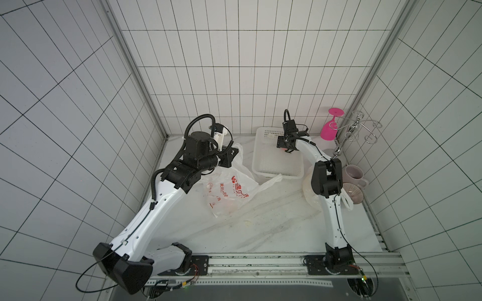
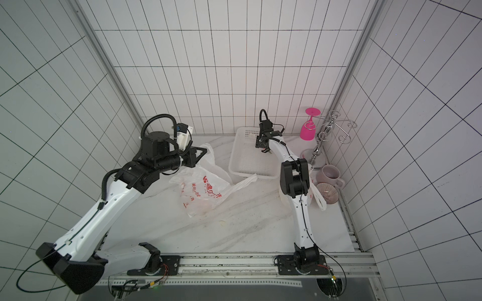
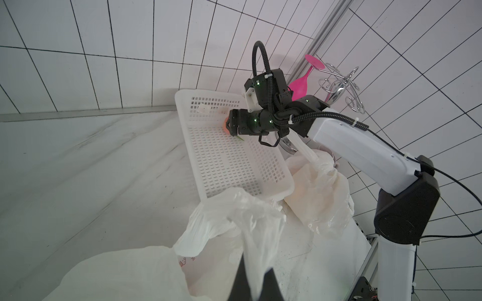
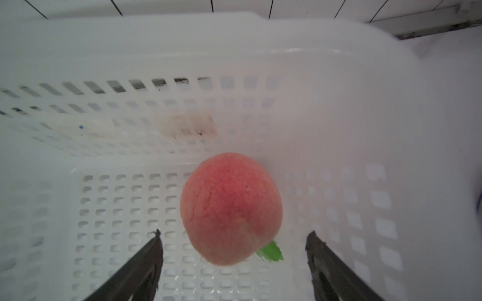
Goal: Place the peach into a plastic bag & tie a knot
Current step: Pick up the peach from the basket, then place the peach in the plastic bag.
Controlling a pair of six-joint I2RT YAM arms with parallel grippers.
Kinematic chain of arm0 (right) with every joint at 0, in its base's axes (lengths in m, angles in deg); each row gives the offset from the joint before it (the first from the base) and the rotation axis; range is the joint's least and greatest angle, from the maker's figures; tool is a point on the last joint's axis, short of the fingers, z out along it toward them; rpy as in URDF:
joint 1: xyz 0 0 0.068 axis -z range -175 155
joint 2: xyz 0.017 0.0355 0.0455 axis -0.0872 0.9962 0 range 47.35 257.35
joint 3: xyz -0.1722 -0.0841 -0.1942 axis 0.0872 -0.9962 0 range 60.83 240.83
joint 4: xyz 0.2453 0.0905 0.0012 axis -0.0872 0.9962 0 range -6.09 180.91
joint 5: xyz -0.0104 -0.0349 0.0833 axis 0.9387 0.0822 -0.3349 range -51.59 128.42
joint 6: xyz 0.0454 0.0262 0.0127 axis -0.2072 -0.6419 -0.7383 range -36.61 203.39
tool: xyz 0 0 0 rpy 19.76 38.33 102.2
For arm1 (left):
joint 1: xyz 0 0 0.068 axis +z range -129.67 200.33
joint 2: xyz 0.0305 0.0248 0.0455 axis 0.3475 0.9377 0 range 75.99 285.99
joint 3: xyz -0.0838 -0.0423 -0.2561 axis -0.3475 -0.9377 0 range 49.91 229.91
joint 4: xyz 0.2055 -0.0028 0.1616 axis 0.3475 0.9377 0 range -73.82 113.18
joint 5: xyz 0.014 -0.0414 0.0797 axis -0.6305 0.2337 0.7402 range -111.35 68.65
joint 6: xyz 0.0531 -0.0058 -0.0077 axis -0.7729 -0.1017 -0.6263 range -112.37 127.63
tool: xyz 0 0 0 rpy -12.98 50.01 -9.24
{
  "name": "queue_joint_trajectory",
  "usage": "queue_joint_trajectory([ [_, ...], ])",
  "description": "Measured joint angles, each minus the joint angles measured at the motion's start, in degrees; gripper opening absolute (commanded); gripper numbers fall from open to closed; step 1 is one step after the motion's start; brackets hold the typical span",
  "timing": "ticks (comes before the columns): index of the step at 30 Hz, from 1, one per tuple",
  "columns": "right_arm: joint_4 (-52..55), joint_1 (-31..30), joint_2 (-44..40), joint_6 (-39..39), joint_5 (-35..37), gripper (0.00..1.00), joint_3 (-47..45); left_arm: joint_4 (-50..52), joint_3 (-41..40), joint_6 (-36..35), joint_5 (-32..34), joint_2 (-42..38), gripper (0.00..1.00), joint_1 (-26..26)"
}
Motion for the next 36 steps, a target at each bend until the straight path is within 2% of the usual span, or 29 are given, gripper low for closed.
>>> queue_joint_trajectory([
  [3, -0.5, 0.0, 4.3, 0.0, 0.4, 0.76, 4.0, 0.7, 0.3, 0.0, 0.2, 0.6, 0.0, -0.4],
  [6, -1.4, 0.0, 6.8, 0.0, 1.0, 0.6, 5.1, 1.5, 1.1, -0.3, 0.7, 0.9, 0.0, -0.4],
  [11, -2.4, -0.2, 4.4, 0.0, -0.3, 0.4, 4.0, 2.0, 1.9, -0.9, 1.0, 0.9, 0.0, -0.5],
  [14, -3.7, -0.6, -3.6, -0.3, -3.6, 0.35, -3.2, 2.7, 2.2, -1.8, 0.7, 0.9, 0.0, -0.5],
  [19, -10.4, -3.2, -28.0, -5.8, -14.5, 0.26, -23.9, 3.4, 4.0, -2.8, 0.1, 1.0, 0.0, -0.5],
  [22, -15.5, -8.1, -42.4, -8.9, -21.8, 0.18, -35.2, 3.7, 4.8, -3.1, -0.2, 0.8, 0.0, -0.5],
  [24, -16.9, -11.8, -47.9, -10.0, -26.6, 0.14, -39.3, 4.0, 4.8, -3.2, -0.5, 0.5, 0.0, -0.5],
  [29, -18.0, -20.9, -54.8, -13.1, -35.3, 0.07, -48.9, 4.1, 4.8, -3.2, -1.5, -0.3, 0.0, -0.7],
  [36, -16.5, -30.2, -55.8, -16.0, -38.1, 0.0, -54.8, 4.1, 4.7, -2.8, -2.5, -1.6, 0.0, -1.4],
])
